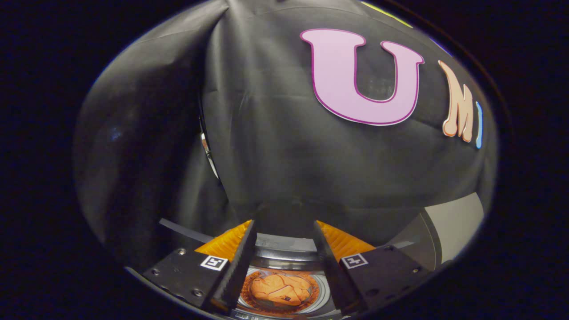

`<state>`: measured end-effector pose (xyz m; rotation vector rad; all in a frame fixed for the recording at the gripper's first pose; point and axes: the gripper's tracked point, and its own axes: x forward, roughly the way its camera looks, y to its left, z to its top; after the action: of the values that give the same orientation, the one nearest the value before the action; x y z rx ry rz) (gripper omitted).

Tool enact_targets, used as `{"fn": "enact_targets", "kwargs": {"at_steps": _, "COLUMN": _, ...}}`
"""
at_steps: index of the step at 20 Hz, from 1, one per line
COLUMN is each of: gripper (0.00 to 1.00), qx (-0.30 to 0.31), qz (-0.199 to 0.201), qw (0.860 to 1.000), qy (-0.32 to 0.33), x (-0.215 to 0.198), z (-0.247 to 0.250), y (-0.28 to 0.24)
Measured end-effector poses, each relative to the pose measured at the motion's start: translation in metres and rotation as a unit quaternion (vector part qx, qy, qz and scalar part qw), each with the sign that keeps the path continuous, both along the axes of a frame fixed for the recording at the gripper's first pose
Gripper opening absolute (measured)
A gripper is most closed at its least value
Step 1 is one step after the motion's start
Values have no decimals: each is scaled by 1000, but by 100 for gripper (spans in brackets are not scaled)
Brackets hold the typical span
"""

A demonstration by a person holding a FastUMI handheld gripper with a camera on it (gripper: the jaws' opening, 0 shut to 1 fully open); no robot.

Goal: Put the clothes into the washing machine and then close the washing machine lid.

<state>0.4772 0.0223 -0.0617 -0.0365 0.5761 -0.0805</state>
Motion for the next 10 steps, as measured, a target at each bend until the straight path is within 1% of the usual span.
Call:
{"fn": "enact_targets", "kwargs": {"at_steps": 2, "gripper": 78, "qx": -4, "qz": 6, "qw": 1000, "qy": 1, "x": -1, "z": -1, "y": -1}}
{"fn": "enact_targets", "kwargs": {"at_steps": 4, "gripper": 78, "qx": 9, "qz": 6, "qw": 1000, "qy": 5, "x": -6, "z": -5, "y": 2}}
{"fn": "enact_targets", "kwargs": {"at_steps": 6, "gripper": 78, "qx": 11, "qz": 5, "qw": 1000, "qy": -10, "x": -10, "z": -3, "y": 5}}
{"fn": "enact_targets", "kwargs": {"at_steps": 10, "gripper": 78, "qx": 44, "qz": 8, "qw": 999, "qy": -3, "x": -17, "z": -8, "y": 16}}
